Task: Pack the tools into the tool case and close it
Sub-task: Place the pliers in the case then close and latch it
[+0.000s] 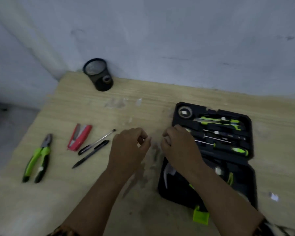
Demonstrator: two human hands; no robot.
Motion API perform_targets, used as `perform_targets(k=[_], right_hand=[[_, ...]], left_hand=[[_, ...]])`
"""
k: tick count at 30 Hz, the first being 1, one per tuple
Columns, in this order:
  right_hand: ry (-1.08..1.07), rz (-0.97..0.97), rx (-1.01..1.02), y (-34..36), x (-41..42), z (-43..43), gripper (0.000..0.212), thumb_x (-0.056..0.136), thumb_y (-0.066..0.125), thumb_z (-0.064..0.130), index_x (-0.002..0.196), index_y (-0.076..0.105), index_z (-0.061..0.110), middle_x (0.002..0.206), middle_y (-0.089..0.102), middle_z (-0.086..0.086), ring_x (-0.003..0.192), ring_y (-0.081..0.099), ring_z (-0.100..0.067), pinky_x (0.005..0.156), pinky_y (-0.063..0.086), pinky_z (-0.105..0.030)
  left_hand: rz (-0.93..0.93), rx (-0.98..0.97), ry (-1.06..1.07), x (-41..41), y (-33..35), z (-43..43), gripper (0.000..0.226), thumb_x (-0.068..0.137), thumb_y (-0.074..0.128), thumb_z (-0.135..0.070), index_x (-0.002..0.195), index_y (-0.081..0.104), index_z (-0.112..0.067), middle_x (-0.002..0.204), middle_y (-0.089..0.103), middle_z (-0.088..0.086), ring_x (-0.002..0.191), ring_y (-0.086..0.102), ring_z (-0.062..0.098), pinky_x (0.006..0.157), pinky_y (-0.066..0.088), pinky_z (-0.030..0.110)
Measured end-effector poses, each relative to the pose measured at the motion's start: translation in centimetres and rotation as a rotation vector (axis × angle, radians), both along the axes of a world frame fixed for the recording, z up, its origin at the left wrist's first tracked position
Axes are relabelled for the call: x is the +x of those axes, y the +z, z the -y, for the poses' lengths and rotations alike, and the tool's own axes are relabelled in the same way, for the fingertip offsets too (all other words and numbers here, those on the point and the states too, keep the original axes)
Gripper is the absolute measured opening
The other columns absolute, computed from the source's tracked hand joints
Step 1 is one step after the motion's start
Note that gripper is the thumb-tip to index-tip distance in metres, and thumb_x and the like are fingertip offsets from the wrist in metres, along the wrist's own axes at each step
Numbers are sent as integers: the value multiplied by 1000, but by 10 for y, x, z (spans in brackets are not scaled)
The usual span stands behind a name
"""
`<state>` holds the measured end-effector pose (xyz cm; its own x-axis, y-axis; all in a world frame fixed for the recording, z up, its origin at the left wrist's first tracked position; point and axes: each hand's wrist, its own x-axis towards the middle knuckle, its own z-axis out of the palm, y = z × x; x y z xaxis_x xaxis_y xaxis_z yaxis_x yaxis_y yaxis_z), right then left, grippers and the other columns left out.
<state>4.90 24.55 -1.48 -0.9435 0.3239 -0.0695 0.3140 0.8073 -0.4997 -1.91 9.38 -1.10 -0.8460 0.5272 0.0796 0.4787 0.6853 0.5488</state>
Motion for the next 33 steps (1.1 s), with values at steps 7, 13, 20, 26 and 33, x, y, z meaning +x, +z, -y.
perform_targets(k=[7, 13, 20, 26, 33], right_hand=[[296, 115, -132, -7, -16, 99, 27, 100, 41, 26, 111, 59, 9, 111, 52, -8, 101, 50, -26, 86, 43, -40], [535, 247, -158, -23, -25, 182, 40, 95, 46, 24, 132, 54, 10, 135, 49, -8, 120, 50, -26, 97, 42, -33], [470, 291, -15, -34, -33, 216, 20, 94, 45, 22, 98, 61, 11, 107, 58, -9, 97, 56, -25, 76, 41, -29], [447, 248, -13, -33, -37, 217, 17, 96, 43, 19, 80, 44, 15, 80, 35, 4, 79, 41, -15, 59, 21, -22], [464, 269, -43, -33, -35, 213, 16, 91, 45, 24, 86, 55, 13, 89, 47, 3, 82, 47, -15, 77, 40, -25]], left_hand=[[-8, -19, 215, 8, -8, 107, 15, 86, 64, -32, 74, 59, -25, 68, 56, -10, 66, 55, 11, 63, 49, 37], [-67, -82, 461, 0, -28, 202, 7, 88, 64, -27, 83, 62, -23, 77, 57, -5, 77, 57, 19, 68, 49, 39], [-43, -184, 794, -24, -42, 268, 60, 78, 74, -39, 128, 54, -12, 120, 52, 15, 111, 48, 36, 90, 41, 44], [123, -291, 782, -44, -56, 285, 76, 73, 72, -59, 131, 51, -15, 122, 50, 12, 114, 48, 33, 91, 43, 42], [129, -118, 775, -33, -63, 286, 65, 70, 71, -59, 119, 61, -18, 104, 53, 3, 94, 48, 16, 72, 40, 30]])
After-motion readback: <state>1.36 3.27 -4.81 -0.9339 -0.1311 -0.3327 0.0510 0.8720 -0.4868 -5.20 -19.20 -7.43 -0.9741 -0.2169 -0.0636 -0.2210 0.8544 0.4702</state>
